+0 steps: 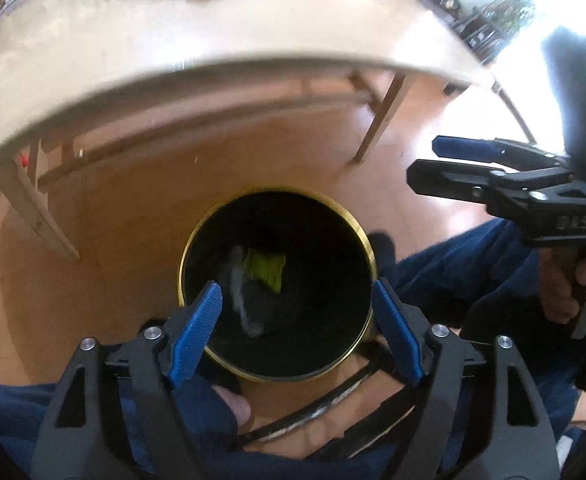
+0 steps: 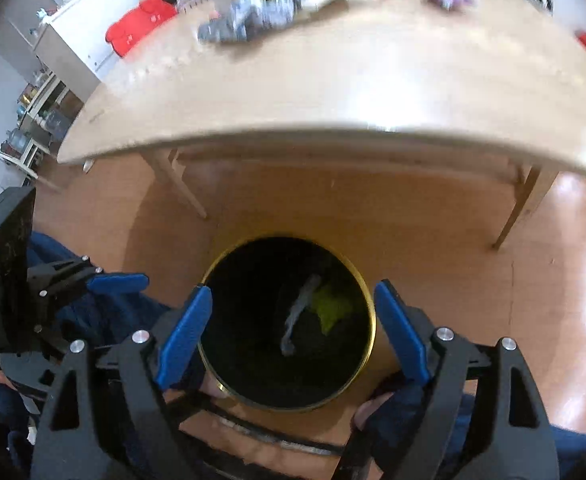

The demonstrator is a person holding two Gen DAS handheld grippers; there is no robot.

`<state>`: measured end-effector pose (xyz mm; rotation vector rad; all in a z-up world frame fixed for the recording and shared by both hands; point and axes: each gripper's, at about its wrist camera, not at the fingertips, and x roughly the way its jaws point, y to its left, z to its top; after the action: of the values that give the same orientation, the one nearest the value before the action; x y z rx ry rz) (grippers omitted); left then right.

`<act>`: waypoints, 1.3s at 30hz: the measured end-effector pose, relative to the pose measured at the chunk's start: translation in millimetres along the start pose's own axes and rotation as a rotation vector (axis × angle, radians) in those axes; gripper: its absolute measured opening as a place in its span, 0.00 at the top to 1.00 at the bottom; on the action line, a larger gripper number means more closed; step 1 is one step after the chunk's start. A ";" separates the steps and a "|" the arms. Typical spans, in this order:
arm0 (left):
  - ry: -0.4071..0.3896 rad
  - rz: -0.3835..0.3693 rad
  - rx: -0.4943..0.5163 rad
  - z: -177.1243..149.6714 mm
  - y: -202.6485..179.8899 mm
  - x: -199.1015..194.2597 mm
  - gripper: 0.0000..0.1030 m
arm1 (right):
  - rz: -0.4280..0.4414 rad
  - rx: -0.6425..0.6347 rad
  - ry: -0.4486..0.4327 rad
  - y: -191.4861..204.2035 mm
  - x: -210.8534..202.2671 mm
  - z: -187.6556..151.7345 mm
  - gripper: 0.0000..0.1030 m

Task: Collect trash
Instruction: 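Grasp the white-green box with the left tool while the right tool grasps the pink-purple toy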

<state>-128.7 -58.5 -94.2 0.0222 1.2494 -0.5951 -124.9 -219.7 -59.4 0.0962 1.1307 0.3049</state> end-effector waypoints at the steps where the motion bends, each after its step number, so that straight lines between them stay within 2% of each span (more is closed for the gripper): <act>1: -0.036 0.000 0.001 5.0 0.1 -9.1 0.25 | -0.004 -0.004 -0.026 -0.4 -5.6 3.8 0.21; 5: -0.174 0.036 -0.006 34.7 7.3 -43.9 0.14 | -0.030 -0.011 -0.139 -5.8 -33.6 36.2 0.16; 9: -0.288 0.152 -0.006 84.3 21.9 -73.7 0.10 | -0.060 0.013 -0.238 -18.1 -56.0 83.5 0.14; 11: -0.357 0.205 -0.042 120.0 32.2 -86.6 0.10 | -0.068 0.037 -0.277 -30.1 -61.9 107.8 0.12; 14: -0.408 0.217 -0.108 169.9 47.5 -92.6 0.09 | -0.080 0.113 -0.325 -62.1 -62.0 153.6 0.10; 17: -0.432 0.232 -0.143 214.9 60.1 -83.3 0.09 | -0.127 0.174 -0.352 -94.7 -51.9 186.2 0.10; 20: -0.435 0.249 -0.174 242.5 71.1 -65.8 0.09 | -0.164 0.223 -0.311 -133.8 -19.0 224.5 0.10; 22: -0.445 0.233 -0.210 254.4 85.1 -55.4 0.09 | -0.183 0.234 -0.280 -154.1 3.0 238.0 0.10; 25: -0.409 0.194 -0.245 265.6 100.0 -36.5 0.09 | -0.233 0.211 -0.239 -172.9 34.0 254.0 0.10; 29: -0.407 0.254 -0.213 277.6 106.4 -19.7 0.10 | -0.247 0.196 -0.220 -187.6 61.6 263.1 0.10; 32: -0.394 0.272 -0.182 280.1 108.1 -11.3 0.11 | -0.264 0.162 -0.213 -189.1 75.3 271.3 0.10; 34: -0.392 0.285 -0.163 282.8 107.8 -8.2 0.23 | -0.278 0.141 -0.206 -187.5 81.5 276.2 0.10; 36: -0.375 0.279 -0.154 283.8 107.8 -5.3 0.45 | -0.278 0.144 -0.205 -188.5 85.5 280.5 0.14; 37: -0.369 0.262 -0.158 283.9 107.8 -4.0 0.51 | -0.262 0.152 -0.206 -189.2 86.2 281.5 0.17; 38: -0.373 0.244 -0.164 283.2 107.1 -4.0 0.60 | -0.243 0.159 -0.201 -189.2 87.1 282.0 0.28; 39: -0.377 0.240 -0.165 282.9 105.3 -5.0 0.60 | -0.241 0.162 -0.195 -188.8 88.0 282.8 0.35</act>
<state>165.5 -60.9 -26.3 -0.0741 0.9085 -0.2694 200.2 -352.5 -58.9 0.1290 0.9605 -0.0117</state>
